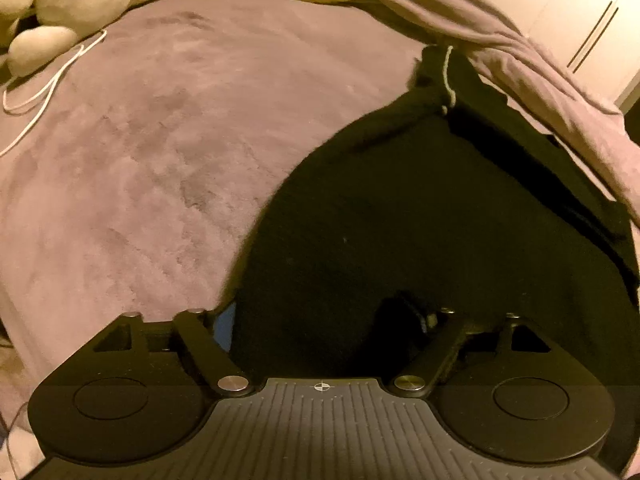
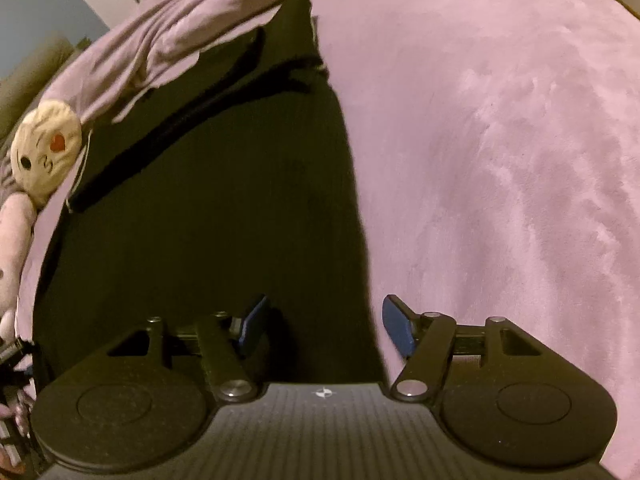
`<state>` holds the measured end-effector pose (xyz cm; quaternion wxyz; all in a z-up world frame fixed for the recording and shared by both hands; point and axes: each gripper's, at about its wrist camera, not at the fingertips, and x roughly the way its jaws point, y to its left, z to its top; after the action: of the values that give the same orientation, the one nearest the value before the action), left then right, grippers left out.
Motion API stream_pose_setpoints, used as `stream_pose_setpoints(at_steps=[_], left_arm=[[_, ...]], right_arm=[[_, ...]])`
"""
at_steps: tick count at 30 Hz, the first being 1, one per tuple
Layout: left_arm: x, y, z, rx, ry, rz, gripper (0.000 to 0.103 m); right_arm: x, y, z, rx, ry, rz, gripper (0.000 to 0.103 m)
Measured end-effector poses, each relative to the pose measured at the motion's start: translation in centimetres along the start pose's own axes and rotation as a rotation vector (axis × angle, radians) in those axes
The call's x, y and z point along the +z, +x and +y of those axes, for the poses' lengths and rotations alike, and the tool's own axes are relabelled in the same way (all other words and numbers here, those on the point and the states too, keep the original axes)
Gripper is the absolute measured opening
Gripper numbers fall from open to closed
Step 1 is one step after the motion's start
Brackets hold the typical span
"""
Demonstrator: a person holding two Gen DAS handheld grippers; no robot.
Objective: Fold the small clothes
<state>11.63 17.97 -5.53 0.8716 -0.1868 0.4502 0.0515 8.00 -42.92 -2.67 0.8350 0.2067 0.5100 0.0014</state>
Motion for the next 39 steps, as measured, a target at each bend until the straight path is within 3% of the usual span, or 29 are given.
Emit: stream_pose_setpoints(at_steps=[3, 10, 12, 13, 16, 17, 18, 23, 27, 30, 33, 37, 39], left_arm=[[0.1, -0.4, 0.8, -0.010, -0.004, 0.011, 0.063], [0.1, -0.9, 2.4, -0.064, -0.022, 0.061, 0.062], [0.0, -0.9, 2.4, -0.077, -0.009, 0.074, 0.060], [-0.1, -0.9, 2.3, -0.082, 0.000, 0.079, 0.057], [-0.1, -1.0, 2.2, -0.117, 0.004, 0.104, 0.030], [-0.1, -1.1, 2.1, -0.128, 0.004, 0.108, 0.015], [0.0, -1.1, 2.0, -0.133, 0.005, 0.115, 0.012], [1.6, -3.0, 1.7, -0.277, -0.032, 0.094, 0.009], [4.8, -5.1, 0.7, -0.393, -0.098, -0.001, 0.009], [7.5, -5.3, -0.2, -0.440, -0.166, -0.067, 0.009], [9.9, -3.7, -1.1, -0.409, -0.221, -0.106, 0.010], [11.8, 0.5, -2.0, -0.351, -0.319, -0.093, 0.011], [12.2, 2.4, -2.6, -0.312, -0.352, -0.081, 0.019]], right_arm=[[-0.4, 0.1, 0.3, -0.006, -0.040, 0.042, 0.053], [-1.8, 0.9, 1.6, -0.012, -0.121, 0.166, 0.053], [-1.9, 0.8, 1.8, -0.011, -0.137, 0.172, 0.046], [-1.9, 0.8, 1.9, -0.001, -0.144, 0.170, 0.038], [-2.2, 0.4, 2.4, 0.007, -0.186, 0.145, 0.024], [-2.2, 0.2, 2.5, 0.008, -0.192, 0.135, 0.015], [-2.1, -0.1, 2.4, 0.019, -0.183, 0.124, 0.012], [-0.4, -2.4, 1.1, 0.205, -0.044, 0.030, 0.008], [2.3, -4.3, 0.5, 0.341, 0.075, -0.105, 0.008], [4.7, -4.7, 0.3, 0.373, 0.144, -0.209, 0.008], [7.2, -3.6, -0.1, 0.353, 0.216, -0.287, 0.008], [9.2, -1.1, 0.2, 0.301, 0.284, -0.355, 0.009], [9.8, -0.4, -0.6, 0.276, 0.297, -0.379, 0.013]])
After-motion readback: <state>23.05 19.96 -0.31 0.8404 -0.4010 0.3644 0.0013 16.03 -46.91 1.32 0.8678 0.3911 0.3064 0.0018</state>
